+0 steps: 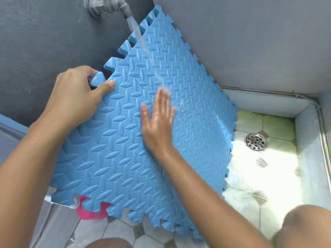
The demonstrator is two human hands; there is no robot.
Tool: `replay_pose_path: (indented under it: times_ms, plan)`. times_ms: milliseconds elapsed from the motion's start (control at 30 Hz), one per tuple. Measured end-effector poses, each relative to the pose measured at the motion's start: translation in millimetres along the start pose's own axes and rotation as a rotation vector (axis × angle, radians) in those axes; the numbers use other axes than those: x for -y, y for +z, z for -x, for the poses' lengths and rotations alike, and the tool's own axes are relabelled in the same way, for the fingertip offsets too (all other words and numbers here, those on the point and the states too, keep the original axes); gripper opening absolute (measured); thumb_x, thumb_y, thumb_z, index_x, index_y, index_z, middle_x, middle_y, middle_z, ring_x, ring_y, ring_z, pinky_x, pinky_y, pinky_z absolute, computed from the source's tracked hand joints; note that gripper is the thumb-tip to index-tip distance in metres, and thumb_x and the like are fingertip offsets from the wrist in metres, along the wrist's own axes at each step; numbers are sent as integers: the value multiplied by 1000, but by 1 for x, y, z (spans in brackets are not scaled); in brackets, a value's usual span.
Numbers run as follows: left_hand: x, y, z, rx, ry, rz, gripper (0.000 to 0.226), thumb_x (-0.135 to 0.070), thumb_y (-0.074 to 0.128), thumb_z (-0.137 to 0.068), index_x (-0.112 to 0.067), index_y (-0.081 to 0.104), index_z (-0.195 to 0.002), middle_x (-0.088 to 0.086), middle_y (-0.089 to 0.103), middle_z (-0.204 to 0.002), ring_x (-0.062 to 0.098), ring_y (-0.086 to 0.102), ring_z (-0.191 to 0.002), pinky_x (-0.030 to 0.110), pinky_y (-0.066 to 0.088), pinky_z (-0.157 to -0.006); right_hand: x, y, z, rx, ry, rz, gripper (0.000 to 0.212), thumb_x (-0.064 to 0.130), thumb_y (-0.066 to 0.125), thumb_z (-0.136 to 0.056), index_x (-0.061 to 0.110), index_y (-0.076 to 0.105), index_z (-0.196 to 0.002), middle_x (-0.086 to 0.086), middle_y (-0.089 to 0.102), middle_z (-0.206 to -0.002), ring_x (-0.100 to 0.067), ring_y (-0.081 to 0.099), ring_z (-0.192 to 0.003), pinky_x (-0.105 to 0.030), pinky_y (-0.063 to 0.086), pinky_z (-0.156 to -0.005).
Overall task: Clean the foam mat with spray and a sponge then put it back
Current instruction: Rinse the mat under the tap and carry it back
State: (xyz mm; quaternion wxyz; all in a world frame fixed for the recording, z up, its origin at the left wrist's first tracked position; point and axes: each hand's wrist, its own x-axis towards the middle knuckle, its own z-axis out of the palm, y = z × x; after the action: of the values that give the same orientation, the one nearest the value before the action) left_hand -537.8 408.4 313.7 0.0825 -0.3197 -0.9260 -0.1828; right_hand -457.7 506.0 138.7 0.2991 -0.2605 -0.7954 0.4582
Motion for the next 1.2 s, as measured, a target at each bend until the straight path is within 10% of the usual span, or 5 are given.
replay_pose_path:
  times_ms: [200, 467, 667, 800, 1200]
  plan:
    - [-1, 1, 1, 2, -11, 31, 34, -45, 68, -94, -12, 71, -103, 10, 73, -96, 31, 65, -96, 42, 50, -85, -18, 22, 111, 41, -228, 27, 67, 49, 30, -104, 19, 13, -161, 2, 5, -170, -18, 0, -157, -50, 0, -125]
    - [0, 2, 1, -6, 2, 46, 38, -44, 68, -95, -7, 71, -105, 12, 71, -96, 32, 61, -95, 36, 41, -78, -170, -73, 34, -183, 682, -116, 68, 55, 25, -106, 28, -3, -161, -1, 5, -170, -21, 3, -157, -49, 3, -126]
    - [4, 5, -1, 3, -29, 67, 46, -47, 65, -95, -7, 68, -118, 10, 69, -107, 34, 58, -111, 37, 39, -83, 10, -132, -127, -76, 154, -415, 49, 53, 33, -104, 16, 60, -120, -9, 68, -110, -20, 68, -95, -45, 58, -85]
    - [5, 6, -1, 15, -40, 86, 48, -48, 64, -96, -8, 66, -122, 7, 65, -105, 35, 58, -114, 35, 36, -82, 124, -142, -186, 54, -31, -558, 58, 50, 32, -107, 6, 65, -90, -11, 67, -74, -25, 63, -59, -27, 47, -46]
    - [9, 15, -2, 35, 11, 68, 52, -50, 60, -98, -10, 61, -131, 15, 70, -115, 37, 60, -113, 41, 41, -83, 156, -99, -226, 64, -96, -444, 44, 32, 31, -110, 17, 43, -70, -5, 53, -56, -12, 36, -46, -21, 31, -45]
